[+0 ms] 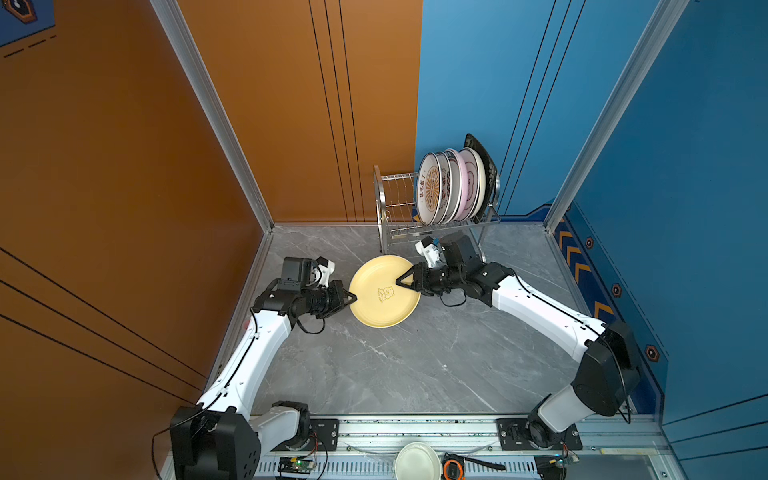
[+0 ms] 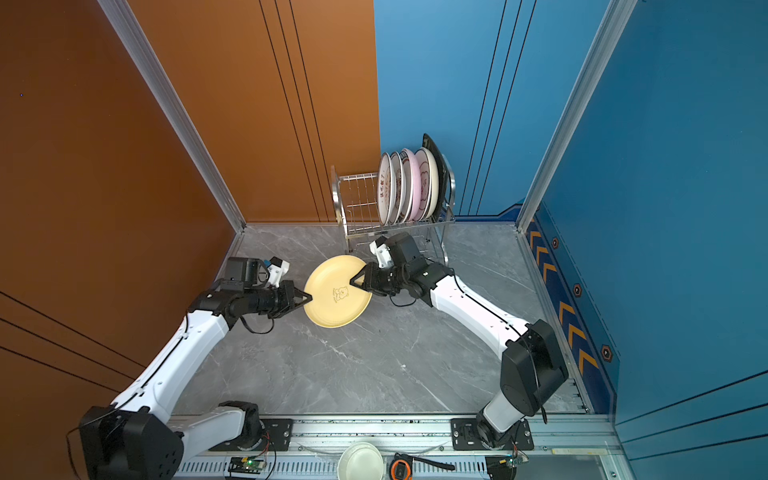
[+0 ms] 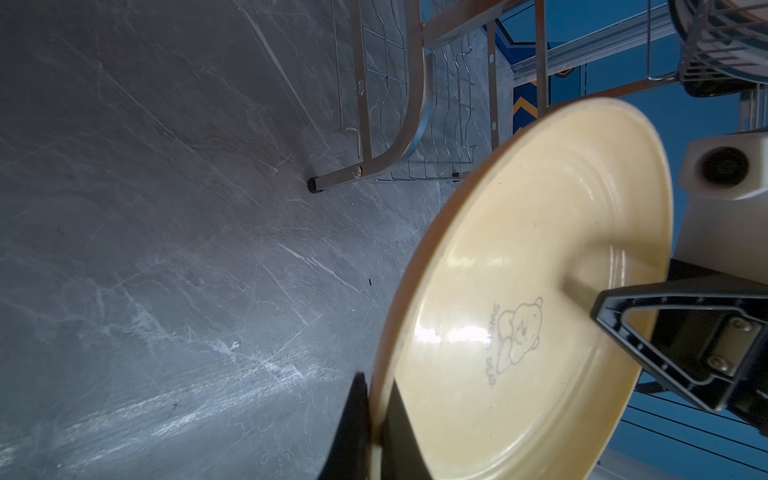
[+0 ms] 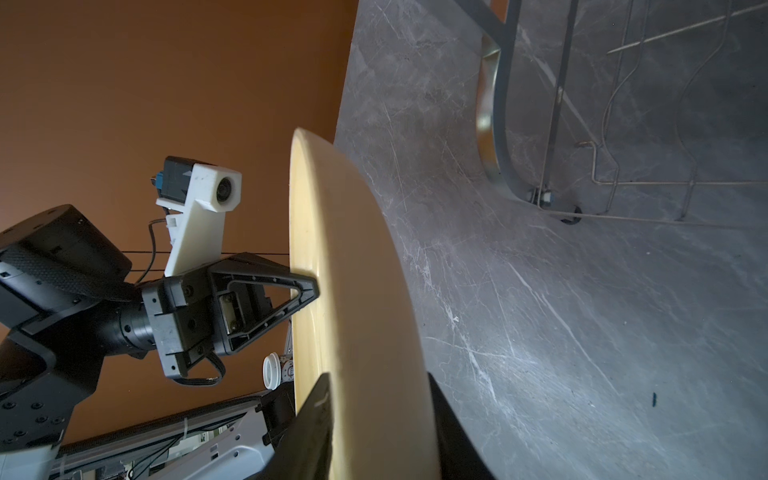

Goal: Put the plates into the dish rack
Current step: 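Carry the yellow bear plate toward the rack with the right gripper while the left releases, then lower the yellow bear plate into the rack slot beside the sunburst plate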

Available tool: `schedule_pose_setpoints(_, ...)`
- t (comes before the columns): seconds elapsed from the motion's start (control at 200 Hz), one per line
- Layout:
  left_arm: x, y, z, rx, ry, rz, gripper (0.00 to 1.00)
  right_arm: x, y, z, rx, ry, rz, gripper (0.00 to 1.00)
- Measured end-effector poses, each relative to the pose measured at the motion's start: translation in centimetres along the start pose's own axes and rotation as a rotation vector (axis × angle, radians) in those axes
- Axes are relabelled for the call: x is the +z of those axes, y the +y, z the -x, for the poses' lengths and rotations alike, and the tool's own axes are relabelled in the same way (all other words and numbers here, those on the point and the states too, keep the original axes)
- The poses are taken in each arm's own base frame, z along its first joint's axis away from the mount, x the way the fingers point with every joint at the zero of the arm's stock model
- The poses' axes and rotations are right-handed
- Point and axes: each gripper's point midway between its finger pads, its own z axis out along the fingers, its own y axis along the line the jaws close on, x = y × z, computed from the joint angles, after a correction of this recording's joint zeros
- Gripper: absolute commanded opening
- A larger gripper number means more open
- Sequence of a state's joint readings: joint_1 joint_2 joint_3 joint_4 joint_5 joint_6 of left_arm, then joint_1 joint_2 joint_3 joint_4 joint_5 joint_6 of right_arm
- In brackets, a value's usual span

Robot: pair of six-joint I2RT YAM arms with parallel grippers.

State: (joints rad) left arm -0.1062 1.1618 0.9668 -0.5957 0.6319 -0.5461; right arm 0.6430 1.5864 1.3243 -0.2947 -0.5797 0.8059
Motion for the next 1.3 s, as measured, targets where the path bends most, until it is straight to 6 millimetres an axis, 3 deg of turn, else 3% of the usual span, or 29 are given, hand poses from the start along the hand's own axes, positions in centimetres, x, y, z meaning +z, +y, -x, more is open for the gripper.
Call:
schedule_pose_setpoints(0.135, -0.2, -0.4, 0.2, 0.008, -0.003, -0.009, 0.00, 0.0, -0.3, 0.0, 0.006, -0.008, -0.016, 0.13)
schedule_pose_setpoints(0.225, -0.2, -0.6, 0.3, 0.016, -0.006, -0.008, 0.08, -0.1, -0.8, -0.2, 0.011, -0.011, -0.030, 0.08)
schedule_pose_setpoints(0.44, -0.3, -0.8, 0.3, 0.012, -0.009, -0.015, 0.65, -1.1, 0.0, -0.3, -0.005, -0.037, -0.039, 0.07)
schedule_pose_setpoints(0.681, -1.5, -0.5, 1.7, 0.012, -0.070, 0.000, 0.99, -5.4, 0.7, -0.5, -0.051, -0.129, -0.146, 0.06)
schedule_pose_setpoints(0.851, -2.4, -1.5, 3.7, 0.044, -0.123, 0.007, 0.98, -9.8, 2.5, 0.2, -0.114, -0.227, -0.227, 0.05)
schedule_pose_setpoints(1.046, -1.3, -0.6, 4.6, 0.044, -0.110, 0.044, 0.98, -14.5, 6.0, 1.3, -0.208, -0.345, -0.281, 0.05)
schedule_pose_setpoints(1.301, -0.5, 0.4, 4.8, 0.047, -0.097, 0.074, 0.98, -20.3, 10.4, 5.8, -0.326, -0.572, -0.400, 0.04)
